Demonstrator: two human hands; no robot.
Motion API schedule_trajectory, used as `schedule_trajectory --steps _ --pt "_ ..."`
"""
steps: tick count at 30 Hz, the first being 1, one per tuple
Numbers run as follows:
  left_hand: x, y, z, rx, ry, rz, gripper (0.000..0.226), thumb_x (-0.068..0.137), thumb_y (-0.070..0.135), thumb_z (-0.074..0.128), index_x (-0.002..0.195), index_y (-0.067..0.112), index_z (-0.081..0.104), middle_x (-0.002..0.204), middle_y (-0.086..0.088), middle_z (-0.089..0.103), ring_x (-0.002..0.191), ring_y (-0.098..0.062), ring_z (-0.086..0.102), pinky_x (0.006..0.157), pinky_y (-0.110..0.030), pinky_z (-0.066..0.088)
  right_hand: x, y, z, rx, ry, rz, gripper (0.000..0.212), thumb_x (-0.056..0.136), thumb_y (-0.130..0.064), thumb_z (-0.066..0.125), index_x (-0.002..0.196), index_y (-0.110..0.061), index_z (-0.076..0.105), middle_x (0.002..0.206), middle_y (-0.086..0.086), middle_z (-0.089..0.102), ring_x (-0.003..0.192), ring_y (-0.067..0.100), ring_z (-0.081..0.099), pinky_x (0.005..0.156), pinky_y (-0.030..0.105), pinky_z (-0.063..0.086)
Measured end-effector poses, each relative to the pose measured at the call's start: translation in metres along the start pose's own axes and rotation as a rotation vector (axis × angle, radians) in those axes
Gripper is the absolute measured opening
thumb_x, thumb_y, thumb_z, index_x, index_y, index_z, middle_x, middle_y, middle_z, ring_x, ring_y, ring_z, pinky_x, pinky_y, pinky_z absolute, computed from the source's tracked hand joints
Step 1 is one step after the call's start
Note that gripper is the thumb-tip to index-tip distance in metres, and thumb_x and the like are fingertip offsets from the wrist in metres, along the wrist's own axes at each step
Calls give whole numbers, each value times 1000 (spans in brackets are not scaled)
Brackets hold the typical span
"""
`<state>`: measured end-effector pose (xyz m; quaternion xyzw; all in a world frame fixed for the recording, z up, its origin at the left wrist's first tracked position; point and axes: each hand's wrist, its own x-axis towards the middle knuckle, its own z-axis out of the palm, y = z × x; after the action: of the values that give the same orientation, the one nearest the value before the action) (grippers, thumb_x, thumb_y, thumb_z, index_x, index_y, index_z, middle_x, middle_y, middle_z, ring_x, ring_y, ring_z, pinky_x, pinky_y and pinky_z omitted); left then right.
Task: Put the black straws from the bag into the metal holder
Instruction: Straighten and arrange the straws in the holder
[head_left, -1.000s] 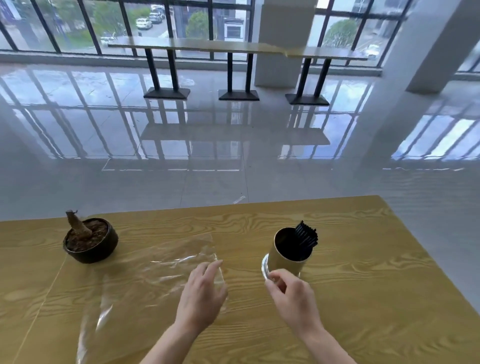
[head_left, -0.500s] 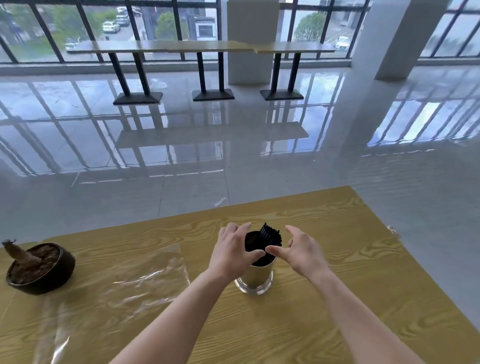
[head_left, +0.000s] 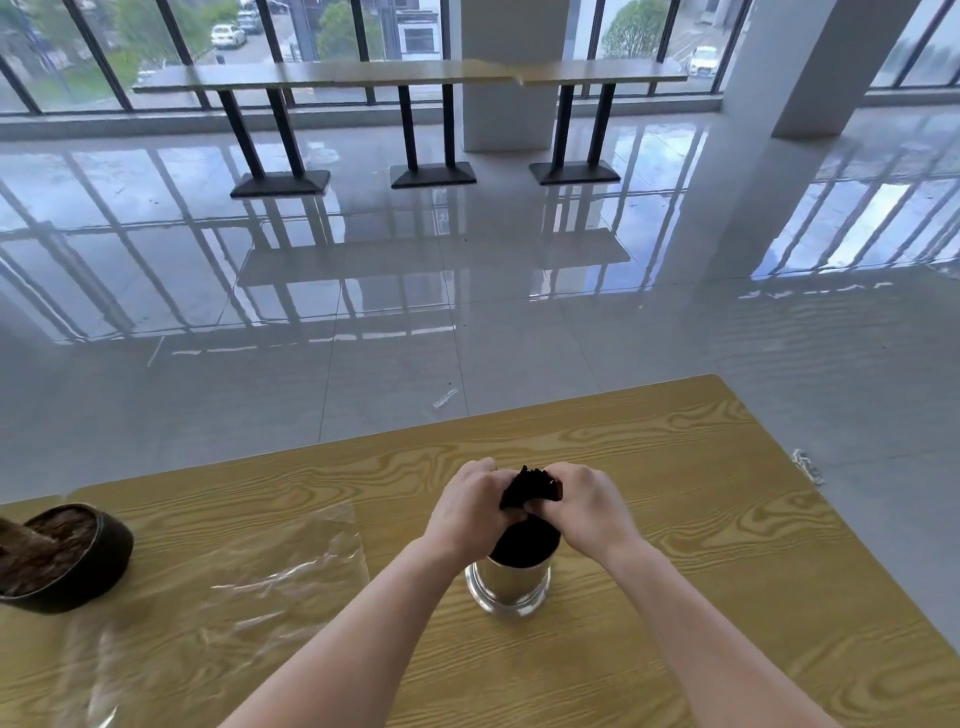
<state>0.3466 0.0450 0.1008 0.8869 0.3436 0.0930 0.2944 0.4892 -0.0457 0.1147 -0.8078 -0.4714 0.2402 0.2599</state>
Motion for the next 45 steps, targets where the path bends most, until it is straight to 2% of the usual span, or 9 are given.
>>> schedule_trajectory --steps 3,6,8,12,17,25,29,33,45 --pt "-2 -2 -2 -97 4 -34 2 84 19 70 86 19 70 85 -7 56 83 -22 52 72 -33 44 8 -3 -4 34 -50 17 19 79 -32 77 71 -19 65 69 -5 68 66 13 64 56 26 47" --pt "-4 -5 -10 -225 -32 -117 9 79 18 74 74 24 69 80 0 67 78 -19 63 71 -37 52 16 -8 -10 27 -141 7 21 76 -32 79 70 -15 67 64 -4 65 60 11 59 56 28 44" --pt "-8 -6 -15 -309 -43 -184 10 77 18 75 82 26 73 80 7 73 79 -12 69 74 -35 58 22 -15 -11 8 -184 -5 23 76 -35 80 69 -17 66 63 -5 64 59 9 58 54 24 43" --pt "-13 -9 -14 -269 55 -214 31 74 26 79 104 31 72 91 10 73 87 -11 67 78 -34 57 26 -21 -4 -21 -203 4 30 76 -38 80 99 -22 70 83 -4 69 80 12 66 67 28 53" --pt "-23 -17 -2 -319 166 -239 46 73 39 83 117 34 70 96 7 65 87 -8 59 76 -26 48 18 -9 -5 -14 -104 -25 49 76 -44 81 121 -30 64 80 -9 65 74 5 62 60 18 41" --pt "-23 -11 -10 -314 413 -190 32 85 39 74 113 25 73 85 10 59 76 0 55 68 -17 40 10 -4 -8 43 72 -129 31 92 -42 67 121 -31 70 74 -12 63 74 1 60 64 16 40" --pt "-19 -5 -15 -279 399 -127 30 84 36 76 112 24 73 87 10 61 73 0 52 69 -22 46 17 -13 -7 -18 33 -179 26 92 -35 69 117 -32 73 70 -22 53 71 -5 53 65 16 38" --pt "-21 -5 -14 -260 366 -141 27 85 31 75 111 23 74 89 10 62 73 -2 54 70 -25 49 22 -20 -4 -78 38 -192 15 90 -31 71 102 -26 78 89 -9 67 88 11 62 75 27 47" --pt "-7 2 -16 -217 341 -142 10 88 24 71 93 23 79 86 12 65 79 -8 58 68 -24 48 22 -18 -1 -72 53 -232 12 92 -28 69 98 -21 76 94 -6 70 87 11 61 70 21 44"
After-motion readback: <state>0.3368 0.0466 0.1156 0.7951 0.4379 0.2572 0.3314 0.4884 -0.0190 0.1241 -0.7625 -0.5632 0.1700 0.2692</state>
